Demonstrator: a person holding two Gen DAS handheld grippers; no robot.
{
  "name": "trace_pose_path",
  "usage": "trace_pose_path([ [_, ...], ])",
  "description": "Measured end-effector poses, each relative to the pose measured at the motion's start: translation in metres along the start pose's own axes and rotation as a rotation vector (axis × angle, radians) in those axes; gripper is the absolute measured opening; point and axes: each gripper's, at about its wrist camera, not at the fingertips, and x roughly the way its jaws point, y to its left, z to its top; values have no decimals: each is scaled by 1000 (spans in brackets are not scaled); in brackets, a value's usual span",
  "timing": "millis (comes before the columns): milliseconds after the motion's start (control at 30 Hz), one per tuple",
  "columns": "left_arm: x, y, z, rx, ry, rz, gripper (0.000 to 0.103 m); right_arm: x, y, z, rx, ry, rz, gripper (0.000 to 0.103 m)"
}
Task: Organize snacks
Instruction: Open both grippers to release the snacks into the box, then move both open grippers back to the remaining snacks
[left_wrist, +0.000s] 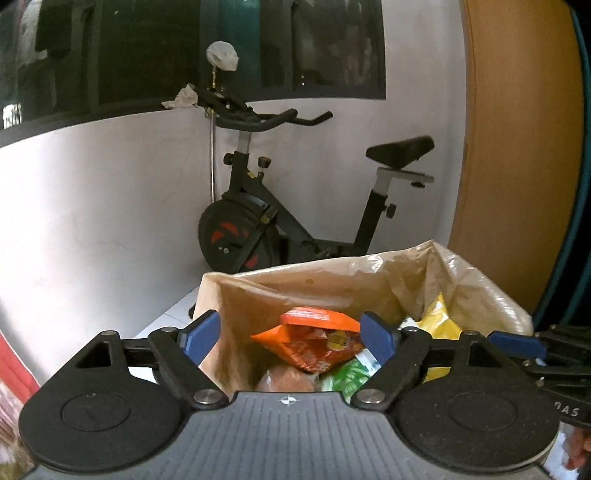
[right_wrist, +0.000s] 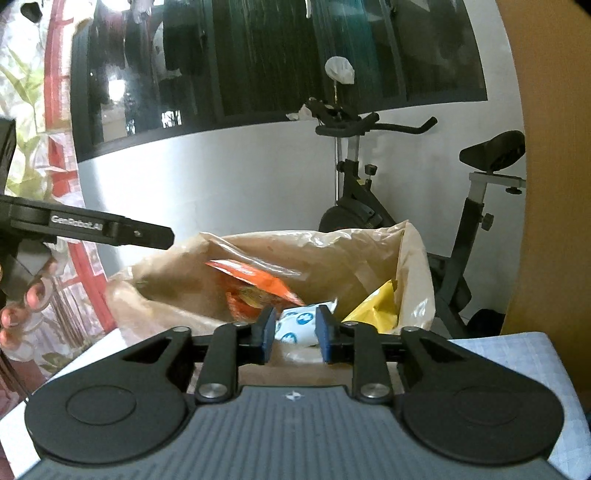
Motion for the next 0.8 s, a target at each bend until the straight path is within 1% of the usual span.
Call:
trace_pose_path([
  [167, -31, 6, -24, -55, -24, -50, 84, -24, 12, -14, -34, -30, 20, 41],
  [300, -48, 6, -50, -49, -29, -71, 84, -37, 22, -29, -71, -25, 38, 43],
  [400, -52, 4, -70, -45, -20, -78, 84, -40, 28, -46, -93, 5, 51, 43],
  [567, -43, 4, -103, -65, 40, -88, 84, -29, 36, -76, -118, 104, 75, 44],
  [600, -40, 5, -109, -76, 52, -89, 84, -27, 38, -82, -126, 122, 82, 45],
  [733, -28, 9, -129, -115, 99, -79, 84, -7, 46, -106, -201, 227, 136, 54],
  [800, -23, 10, -136, -122, 116, -72, 83, 6, 50, -116, -252, 282, 151, 55],
])
